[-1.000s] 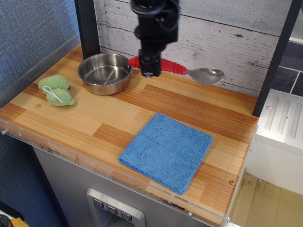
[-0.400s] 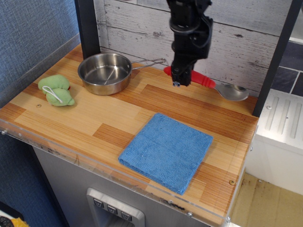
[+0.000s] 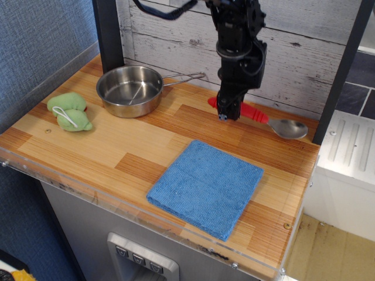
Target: Move spoon to upper right corner and facing to right.
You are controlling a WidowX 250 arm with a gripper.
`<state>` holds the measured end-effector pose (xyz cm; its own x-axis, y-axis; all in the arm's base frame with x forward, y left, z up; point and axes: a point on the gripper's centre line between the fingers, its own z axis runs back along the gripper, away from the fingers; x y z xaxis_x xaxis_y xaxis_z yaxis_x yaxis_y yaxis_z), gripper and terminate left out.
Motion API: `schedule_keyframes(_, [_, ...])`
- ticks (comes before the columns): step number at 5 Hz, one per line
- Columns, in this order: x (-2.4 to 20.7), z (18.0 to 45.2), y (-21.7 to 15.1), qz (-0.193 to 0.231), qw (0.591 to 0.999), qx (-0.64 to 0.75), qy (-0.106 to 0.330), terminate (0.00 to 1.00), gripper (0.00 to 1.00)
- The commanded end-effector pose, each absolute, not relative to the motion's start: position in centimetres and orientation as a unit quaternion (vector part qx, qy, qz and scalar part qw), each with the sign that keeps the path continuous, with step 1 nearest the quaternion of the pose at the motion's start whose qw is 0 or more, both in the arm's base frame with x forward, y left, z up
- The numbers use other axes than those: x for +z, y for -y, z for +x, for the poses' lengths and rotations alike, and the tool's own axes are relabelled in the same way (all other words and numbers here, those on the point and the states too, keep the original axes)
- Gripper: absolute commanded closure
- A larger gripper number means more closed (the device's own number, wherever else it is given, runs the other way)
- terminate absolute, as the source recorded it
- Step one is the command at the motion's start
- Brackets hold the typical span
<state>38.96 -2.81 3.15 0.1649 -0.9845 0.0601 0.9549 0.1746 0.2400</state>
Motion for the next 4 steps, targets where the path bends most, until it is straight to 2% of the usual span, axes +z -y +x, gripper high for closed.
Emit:
schedule_keyframes(1, [3.1,39.5,3.0,0.095,0.755,-0.640,0.108,0.00,1.00])
schedule_keyframes(2, [2.9,39.3,2.5,0.096,0.766,-0.629,0.091,0.00,0.00])
schedule_keyframes(4, [4.0,39.8,3.0,0.099,0.783,-0.605,0.104,0.00,0.00])
